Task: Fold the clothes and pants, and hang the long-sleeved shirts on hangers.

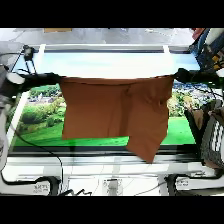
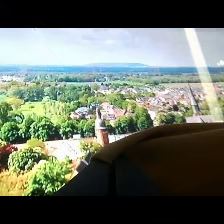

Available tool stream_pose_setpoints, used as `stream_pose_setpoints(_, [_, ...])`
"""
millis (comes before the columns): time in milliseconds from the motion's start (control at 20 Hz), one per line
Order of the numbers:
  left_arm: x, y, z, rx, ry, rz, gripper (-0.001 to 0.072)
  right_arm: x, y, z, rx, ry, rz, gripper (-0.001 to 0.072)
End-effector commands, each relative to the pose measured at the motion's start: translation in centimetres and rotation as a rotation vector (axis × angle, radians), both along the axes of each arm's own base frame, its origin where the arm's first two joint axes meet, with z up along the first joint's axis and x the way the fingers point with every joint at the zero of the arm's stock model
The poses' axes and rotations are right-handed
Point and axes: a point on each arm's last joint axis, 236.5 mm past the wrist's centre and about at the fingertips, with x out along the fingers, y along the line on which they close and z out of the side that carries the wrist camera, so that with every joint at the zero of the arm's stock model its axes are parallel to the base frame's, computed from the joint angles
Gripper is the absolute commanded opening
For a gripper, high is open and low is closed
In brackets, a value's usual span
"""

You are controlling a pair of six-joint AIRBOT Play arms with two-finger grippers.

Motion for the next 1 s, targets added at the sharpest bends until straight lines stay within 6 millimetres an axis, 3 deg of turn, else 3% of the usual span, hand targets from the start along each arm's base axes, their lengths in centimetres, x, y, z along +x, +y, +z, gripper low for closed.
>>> stream_pose_setpoints(0, [4.0, 0.0, -5.0, 0.043, -0.054, 0.093, 0.0018, 3.6, -1.1, -6.4, 0.0, 0.023, -0.086, 0.0016])
stream_pose_setpoints(150, [3.9, -0.8, -7.5, 0.058, -0.014, 0.071, 0.0018, 2.9, 1.4, -9.7, -0.004, 0.103, -0.016, 0.0016])
stream_pose_setpoints(300, [2.7, -0.7, -8.6, 0.045, 0.054, 0.036, 0.0017, 0.7, 1.9, -11.6, -0.087, 0.191, 0.074, 0.0016])
stream_pose_setpoints(500, [-2.9, 0.8, -12.9, 0.149, 0.302, -0.128, 0.0017, -3.6, 1.2, -14.0, -0.177, 0.367, 0.177, 0.0016])
stream_pose_setpoints(600, [-5.4, 1.4, -14.1, 0.158, 0.405, -0.176, 0.0017, -5.1, 1.3, -14.5, -0.186, 0.425, 0.213, 0.0016])
stream_pose_setpoints(700, [-6.7, 1.4, -14.4, 0.139, 0.456, -0.197, 0.0017, -5.8, 1.5, -14.6, -0.175, 0.452, 0.226, 0.0016])
stream_pose_setpoints(950, [-7.5, 1.0, -14.4, 0.13, 0.485, -0.218, 0.0017, -6.9, 1.9, -14.7, -0.158, 0.498, 0.235, 0.0016])
